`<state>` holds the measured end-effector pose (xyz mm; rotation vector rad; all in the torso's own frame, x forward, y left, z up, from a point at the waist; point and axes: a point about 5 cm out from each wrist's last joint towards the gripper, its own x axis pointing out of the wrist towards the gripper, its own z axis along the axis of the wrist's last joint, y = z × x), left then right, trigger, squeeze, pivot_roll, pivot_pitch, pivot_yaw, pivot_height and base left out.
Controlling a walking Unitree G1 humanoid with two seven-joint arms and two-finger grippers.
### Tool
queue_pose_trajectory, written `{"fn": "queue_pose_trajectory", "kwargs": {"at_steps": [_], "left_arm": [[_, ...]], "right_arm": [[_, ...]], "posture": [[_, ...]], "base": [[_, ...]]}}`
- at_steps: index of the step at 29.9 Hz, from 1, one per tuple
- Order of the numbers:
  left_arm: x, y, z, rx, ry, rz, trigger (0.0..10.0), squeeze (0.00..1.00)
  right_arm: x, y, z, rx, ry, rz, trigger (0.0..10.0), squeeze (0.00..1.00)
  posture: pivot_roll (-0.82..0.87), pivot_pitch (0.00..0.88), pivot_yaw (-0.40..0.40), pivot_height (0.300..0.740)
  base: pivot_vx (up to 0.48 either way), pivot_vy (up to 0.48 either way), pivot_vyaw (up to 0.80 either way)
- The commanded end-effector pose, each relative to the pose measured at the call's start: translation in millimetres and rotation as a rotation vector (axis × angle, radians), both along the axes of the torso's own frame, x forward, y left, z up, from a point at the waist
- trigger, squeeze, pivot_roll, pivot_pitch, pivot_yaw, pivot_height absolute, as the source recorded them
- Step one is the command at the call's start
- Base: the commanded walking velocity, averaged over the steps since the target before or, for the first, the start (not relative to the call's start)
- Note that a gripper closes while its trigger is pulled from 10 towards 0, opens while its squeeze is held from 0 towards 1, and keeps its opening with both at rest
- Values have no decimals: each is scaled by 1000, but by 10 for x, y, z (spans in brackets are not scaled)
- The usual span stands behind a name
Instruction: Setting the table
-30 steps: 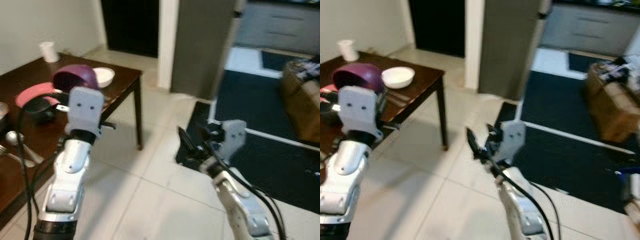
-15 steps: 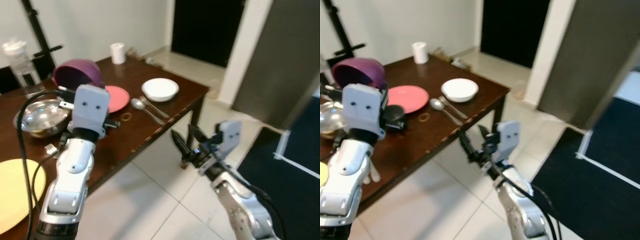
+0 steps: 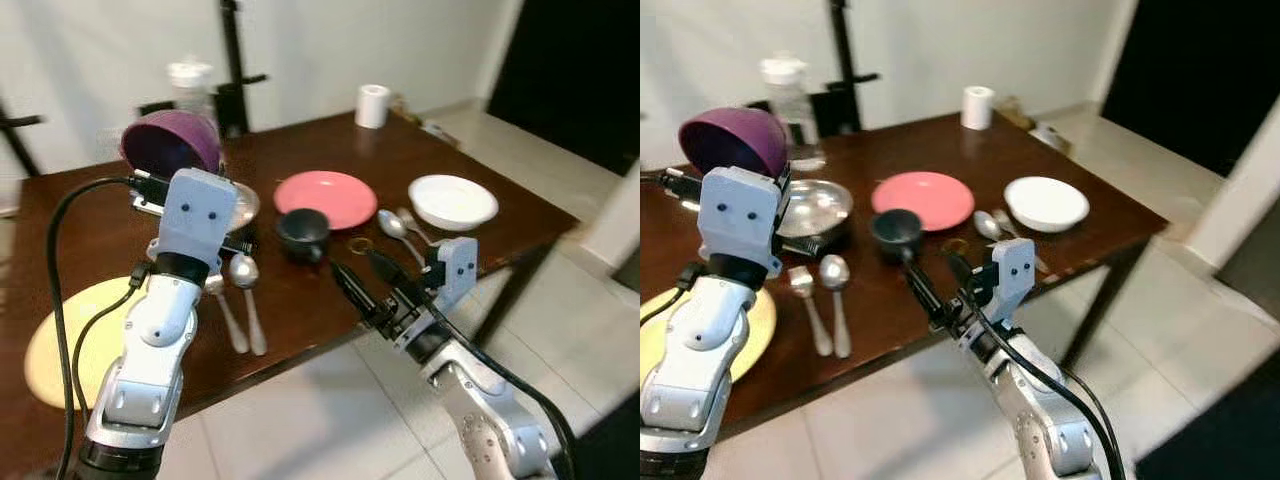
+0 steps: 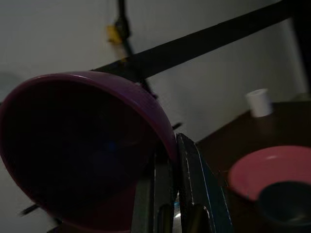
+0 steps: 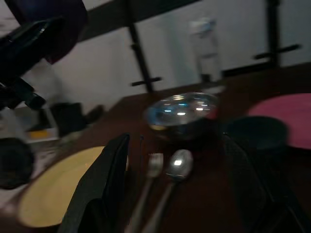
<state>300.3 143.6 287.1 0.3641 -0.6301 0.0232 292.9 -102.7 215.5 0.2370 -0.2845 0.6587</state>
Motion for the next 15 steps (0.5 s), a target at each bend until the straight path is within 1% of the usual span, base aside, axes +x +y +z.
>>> {"fn": "queue_pose_trajectory", "kwargs": {"at_steps": [1,8,15], "left_arm": [[-27,-29,21,9,-13,-8,10000,0],[-21,-40,8,5,0,-14,10000,0],[-12,-38,-6,-4,18,-18,10000,0]], "right_arm": [[-32,11,-34,6,17,23,10000,0],[-64,45,-25,9,16,59,10000,0],[-74,55,-25,10,20,63,10000,0]], "posture": [[116,79,73,740],[116,78,76,740],[118,81,78,740]], "base": [[0,0,800],[0,0,800],[0,0,800]]}}
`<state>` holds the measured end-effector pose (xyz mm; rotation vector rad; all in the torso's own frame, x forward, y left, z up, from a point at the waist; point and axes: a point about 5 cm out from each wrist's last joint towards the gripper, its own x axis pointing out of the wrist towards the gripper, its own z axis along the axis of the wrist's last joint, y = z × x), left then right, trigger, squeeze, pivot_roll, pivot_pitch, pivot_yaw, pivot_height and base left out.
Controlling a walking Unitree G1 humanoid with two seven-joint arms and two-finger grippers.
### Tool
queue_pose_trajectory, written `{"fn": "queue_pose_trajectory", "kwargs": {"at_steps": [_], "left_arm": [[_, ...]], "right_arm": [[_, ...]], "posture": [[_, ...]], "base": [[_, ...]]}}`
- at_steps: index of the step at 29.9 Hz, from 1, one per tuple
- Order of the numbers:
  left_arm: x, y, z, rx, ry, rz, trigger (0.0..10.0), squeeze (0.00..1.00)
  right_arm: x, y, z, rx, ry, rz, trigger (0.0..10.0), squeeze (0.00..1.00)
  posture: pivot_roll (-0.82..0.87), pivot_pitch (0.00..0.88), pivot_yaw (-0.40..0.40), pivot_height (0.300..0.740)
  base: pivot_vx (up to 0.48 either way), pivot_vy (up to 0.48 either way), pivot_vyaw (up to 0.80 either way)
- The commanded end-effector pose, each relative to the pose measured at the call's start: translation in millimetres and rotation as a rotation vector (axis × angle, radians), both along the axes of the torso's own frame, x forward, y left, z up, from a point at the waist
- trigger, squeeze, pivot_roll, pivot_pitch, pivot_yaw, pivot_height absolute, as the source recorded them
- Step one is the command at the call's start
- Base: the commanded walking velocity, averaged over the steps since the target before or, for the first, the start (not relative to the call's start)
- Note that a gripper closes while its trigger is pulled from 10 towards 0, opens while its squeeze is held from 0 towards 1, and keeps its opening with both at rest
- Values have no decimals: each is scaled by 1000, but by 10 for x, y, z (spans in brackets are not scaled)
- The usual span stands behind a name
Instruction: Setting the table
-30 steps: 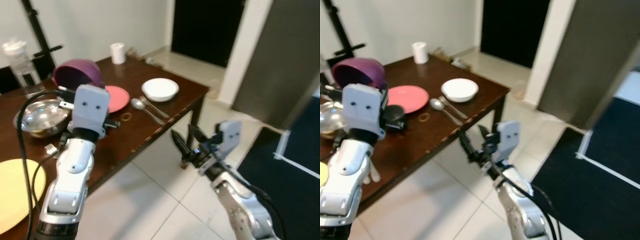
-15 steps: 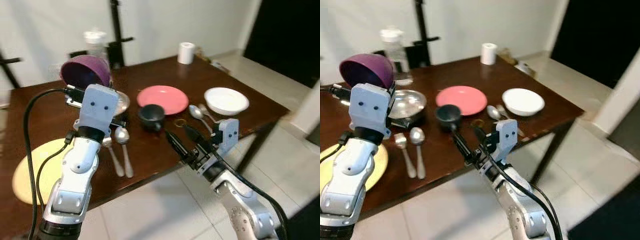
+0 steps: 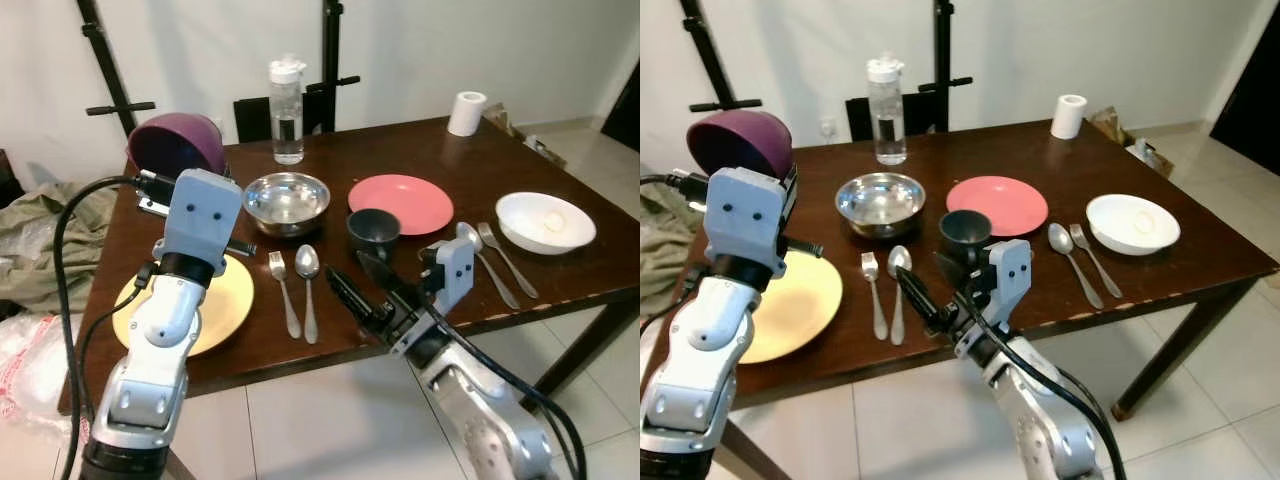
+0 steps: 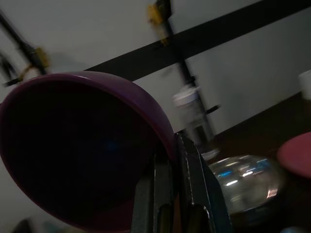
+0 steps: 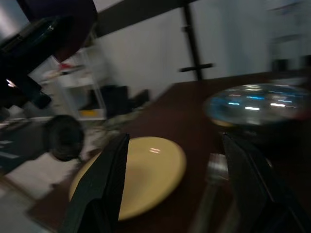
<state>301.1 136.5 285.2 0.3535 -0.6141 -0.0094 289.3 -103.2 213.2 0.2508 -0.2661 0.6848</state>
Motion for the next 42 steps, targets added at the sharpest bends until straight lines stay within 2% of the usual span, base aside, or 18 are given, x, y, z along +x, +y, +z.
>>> {"fn": "queue_pose_trajectory", "kwargs": {"at_steps": [1,15,17,19,20,22,24,30,39,41,42], "left_arm": [[-19,32,9,-4,-1,11,10000,0],[25,46,-15,-30,42,20,10000,0],[109,69,-60,-24,106,41,10000,0],[150,75,-77,-28,133,48,10000,0],[169,72,-76,-24,140,48,10000,0],[169,72,-76,-24,140,48,10000,0],[214,48,-50,-15,139,27,10000,0],[231,13,-45,-8,141,11,10000,0],[234,10,-55,-2,156,4,10000,0],[230,-19,-65,22,164,-35,10000,0],[230,-19,-65,22,164,-35,10000,0]], "right_arm": [[-39,60,-4,7,4,34,10000,0],[-39,60,-11,11,11,30,10000,0],[73,-82,18,77,27,-125,10000,0],[131,-176,29,122,41,-206,10000,0],[153,-230,43,145,43,-237,10000,0],[153,-230,43,145,43,-237,10000,0],[192,-413,109,228,42,-325,10000,0],[181,-474,86,217,41,-359,10000,0],[182,-438,71,218,45,-370,10000,0],[209,-521,62,208,48,-448,10000,0],[209,-521,62,208,48,-448,10000,0]], "posture": [[119,84,80,740],[121,87,83,740],[124,86,83,740],[123,86,84,740],[122,86,85,740],[122,86,85,740],[109,86,93,740],[109,86,93,740],[114,90,93,740],[115,91,93,740],[115,91,93,740]], "base": [[0,0,800],[0,0,800],[319,0,769],[399,0,384],[480,0,0],[480,0,0],[480,0,0],[480,0,0],[480,0,0],[480,0,0],[480,0,0]]}}
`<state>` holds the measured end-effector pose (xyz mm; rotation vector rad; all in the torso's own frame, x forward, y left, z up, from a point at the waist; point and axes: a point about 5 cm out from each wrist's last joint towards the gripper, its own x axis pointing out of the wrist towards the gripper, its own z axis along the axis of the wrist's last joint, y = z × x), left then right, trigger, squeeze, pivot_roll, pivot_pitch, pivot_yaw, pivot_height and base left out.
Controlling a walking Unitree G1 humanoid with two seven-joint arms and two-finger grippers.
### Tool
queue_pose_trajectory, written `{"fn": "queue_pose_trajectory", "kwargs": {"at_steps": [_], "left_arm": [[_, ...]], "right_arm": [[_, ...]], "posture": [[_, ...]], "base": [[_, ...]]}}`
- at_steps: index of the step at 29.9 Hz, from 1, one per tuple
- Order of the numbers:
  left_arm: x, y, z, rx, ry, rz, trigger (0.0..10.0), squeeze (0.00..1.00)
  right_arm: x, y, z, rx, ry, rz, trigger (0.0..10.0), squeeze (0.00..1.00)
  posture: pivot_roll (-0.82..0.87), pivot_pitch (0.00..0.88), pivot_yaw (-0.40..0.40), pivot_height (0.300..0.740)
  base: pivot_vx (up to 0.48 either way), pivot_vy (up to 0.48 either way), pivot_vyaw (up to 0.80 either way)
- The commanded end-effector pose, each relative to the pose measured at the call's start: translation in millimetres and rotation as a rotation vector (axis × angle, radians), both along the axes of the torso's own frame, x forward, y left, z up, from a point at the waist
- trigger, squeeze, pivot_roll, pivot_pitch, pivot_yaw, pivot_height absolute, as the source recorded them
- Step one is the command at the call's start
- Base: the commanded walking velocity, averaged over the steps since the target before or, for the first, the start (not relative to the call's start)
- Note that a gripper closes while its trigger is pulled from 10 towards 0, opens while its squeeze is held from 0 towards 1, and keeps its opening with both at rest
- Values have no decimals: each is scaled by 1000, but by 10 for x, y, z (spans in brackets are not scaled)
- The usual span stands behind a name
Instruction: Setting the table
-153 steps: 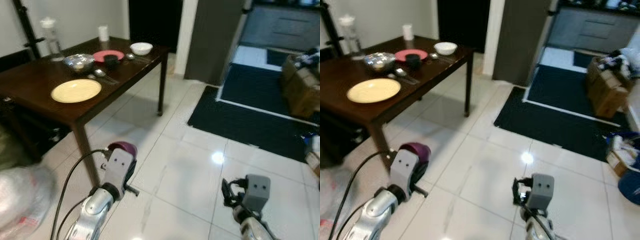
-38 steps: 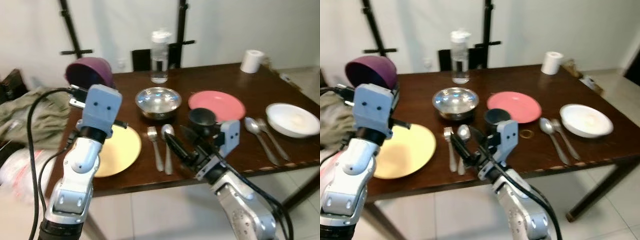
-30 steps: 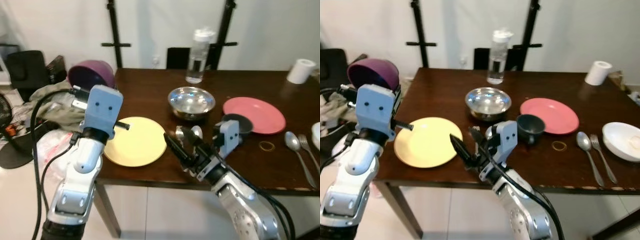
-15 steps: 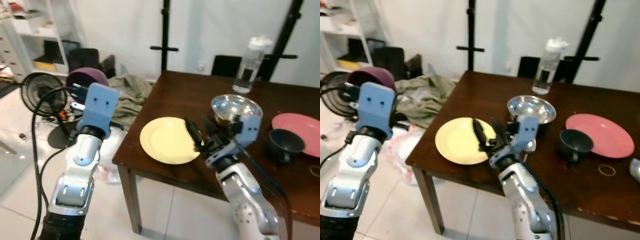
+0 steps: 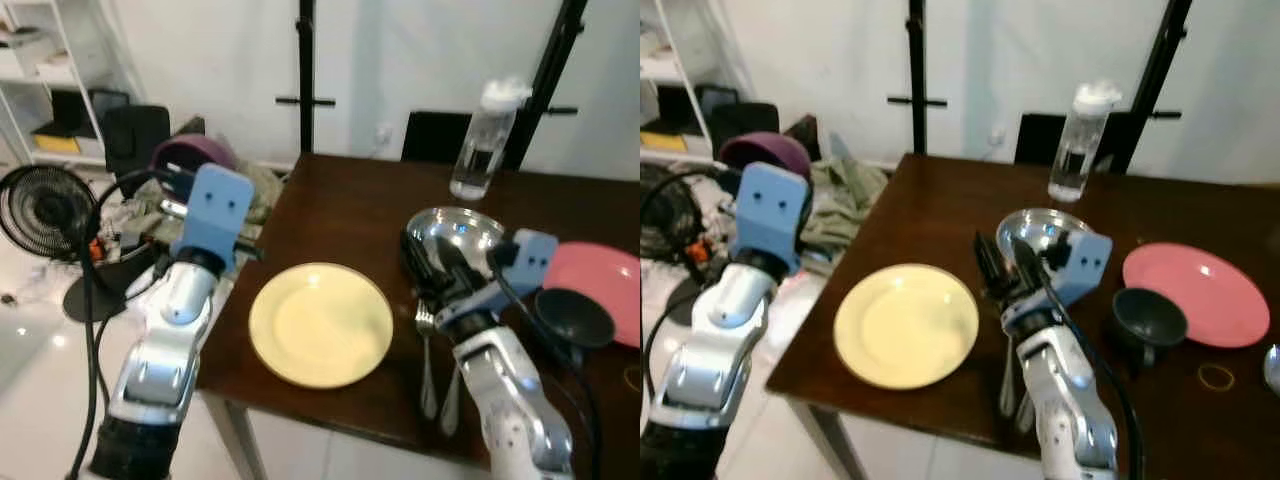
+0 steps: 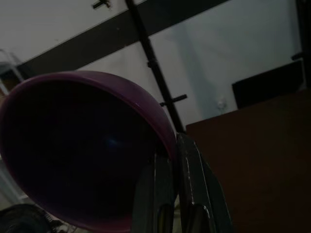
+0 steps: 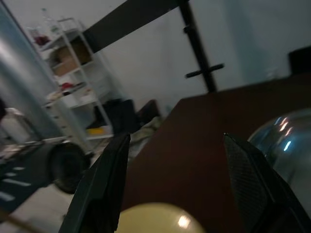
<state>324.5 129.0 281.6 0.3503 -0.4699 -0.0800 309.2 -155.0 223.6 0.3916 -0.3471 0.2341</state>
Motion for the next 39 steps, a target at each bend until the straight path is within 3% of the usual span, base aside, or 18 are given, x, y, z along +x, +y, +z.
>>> {"fn": "queue_pose_trajectory", "kwargs": {"at_steps": [1,2,3,4,6,9,10,11,13,18,22,25,32,39], "left_arm": [[-9,12,-54,27,32,-51,10000,0],[-9,12,-54,27,32,-51,10000,0],[-26,-48,-95,52,62,-131,10000,0],[-26,-48,-95,52,62,-131,10000,0],[-81,-160,-242,88,168,-309,10000,0],[-100,-170,-273,93,191,-345,10000,0],[-136,-178,-317,83,249,-421,10000,0],[-136,-178,-317,83,249,-421,10000,0],[-193,-177,-359,113,303,-524,10000,0],[-247,-140,-374,196,321,-616,10000,0],[-223,-57,-452,360,374,-695,10000,0],[-179,-27,-513,423,402,-730,10000,0],[-63,-121,-573,490,439,-836,10000,0],[65,-214,-573,518,441,-867,10000,0]], "right_arm": [[34,-123,-62,-26,33,-125,10000,0],[34,-123,-62,-26,33,-125,10000,0],[50,-291,-86,-35,56,-239,10000,0],[50,-291,-86,-35,56,-239,10000,0],[-12,-681,-64,-134,50,-473,10000,0],[-43,-761,-36,-184,35,-517,10000,0],[-90,-855,11,-249,18,-579,10000,0],[-90,-855,11,-249,18,-579,10000,0],[-140,-954,66,-339,0,-656,10000,0],[-164,-1010,94,-370,-13,-685,10000,0],[-154,-931,95,-357,-27,-633,10000,0],[-146,-868,89,-351,-32,-617,10000,0],[-135,-754,63,-356,-37,-594,10000,0],[-136,-731,55,-359,-36,-580,10000,0]], "posture": [[115,91,93,740],[115,91,93,740],[114,92,93,740],[114,92,93,740],[114,92,93,740],[105,97,98,740],[105,97,98,740],[105,97,98,740],[103,100,98,740],[101,102,101,740],[101,103,108,740],[99,102,112,740],[92,101,116,740],[80,107,117,740]], "base": [[480,0,0],[480,0,0],[480,0,0],[480,0,0],[480,0,0],[480,0,0],[368,0,0],[368,0,0],[126,0,0],[0,0,0],[0,0,0],[0,0,0],[0,0,0],[0,0,0]]}}
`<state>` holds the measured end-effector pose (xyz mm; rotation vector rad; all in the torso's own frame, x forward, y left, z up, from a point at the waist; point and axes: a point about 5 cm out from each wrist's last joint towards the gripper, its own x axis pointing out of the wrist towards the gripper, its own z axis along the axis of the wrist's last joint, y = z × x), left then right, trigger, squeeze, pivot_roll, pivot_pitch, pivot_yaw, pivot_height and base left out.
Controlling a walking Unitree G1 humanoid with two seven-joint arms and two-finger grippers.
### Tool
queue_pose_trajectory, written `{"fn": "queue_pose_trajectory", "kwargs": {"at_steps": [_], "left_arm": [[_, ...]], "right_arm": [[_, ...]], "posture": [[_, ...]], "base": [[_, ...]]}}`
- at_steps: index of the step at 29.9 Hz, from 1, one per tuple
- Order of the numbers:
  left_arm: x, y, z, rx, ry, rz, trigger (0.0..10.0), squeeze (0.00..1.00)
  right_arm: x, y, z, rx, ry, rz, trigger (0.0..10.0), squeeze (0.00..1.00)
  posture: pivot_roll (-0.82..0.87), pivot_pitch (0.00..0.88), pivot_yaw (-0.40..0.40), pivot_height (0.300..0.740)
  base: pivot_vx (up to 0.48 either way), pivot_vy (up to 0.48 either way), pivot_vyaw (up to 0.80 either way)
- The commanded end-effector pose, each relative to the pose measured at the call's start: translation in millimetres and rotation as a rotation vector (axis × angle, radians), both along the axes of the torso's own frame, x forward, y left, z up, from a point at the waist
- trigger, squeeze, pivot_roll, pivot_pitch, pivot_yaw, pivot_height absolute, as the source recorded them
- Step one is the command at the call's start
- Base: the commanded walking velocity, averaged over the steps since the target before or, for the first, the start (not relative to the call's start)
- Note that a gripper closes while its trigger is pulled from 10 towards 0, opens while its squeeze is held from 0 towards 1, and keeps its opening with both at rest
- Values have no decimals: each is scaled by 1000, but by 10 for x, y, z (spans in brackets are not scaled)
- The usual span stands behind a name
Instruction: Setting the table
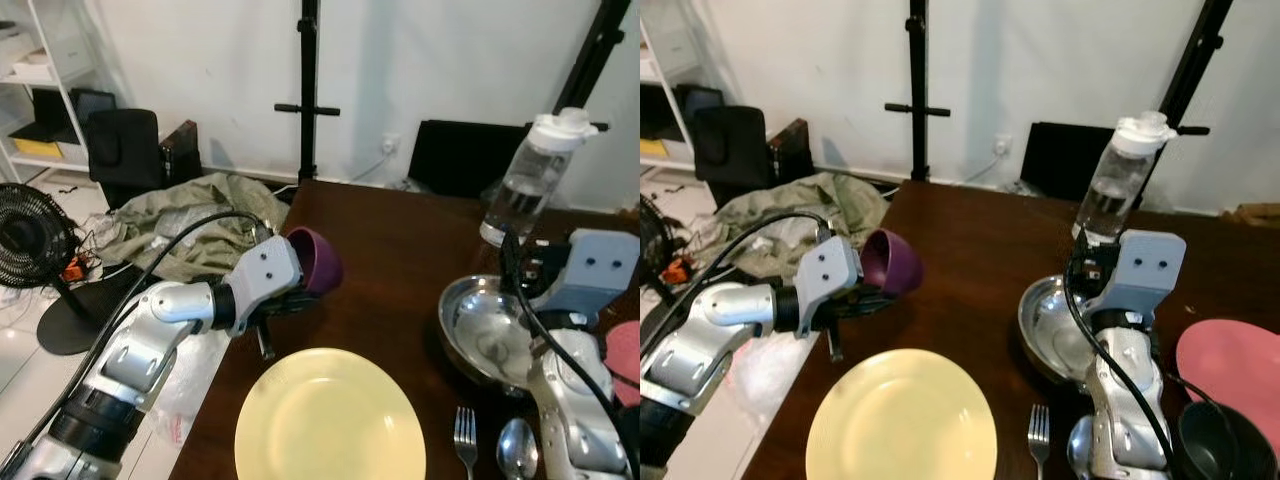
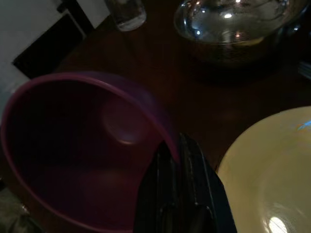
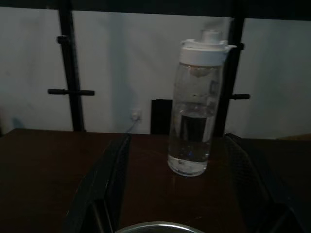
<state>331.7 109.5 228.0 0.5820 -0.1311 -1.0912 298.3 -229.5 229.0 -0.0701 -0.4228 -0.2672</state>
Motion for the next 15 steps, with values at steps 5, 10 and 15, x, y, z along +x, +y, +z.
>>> {"fn": "queue_pose_trajectory", "kwargs": {"at_steps": [5,10,15], "left_arm": [[152,-99,-53,61,20,-62,10000,0],[244,-137,-61,99,32,-87,10000,0],[308,-207,-38,208,49,-183,10000,0]], "right_arm": [[-46,27,-7,-11,0,10,10000,0],[-45,51,2,-13,2,20,10000,0],[-37,123,50,-18,-6,56,10000,0]], "posture": [[68,121,116,740],[65,136,113,740],[56,167,119,740]], "base": [[0,0,0],[0,0,0],[0,0,0]]}}
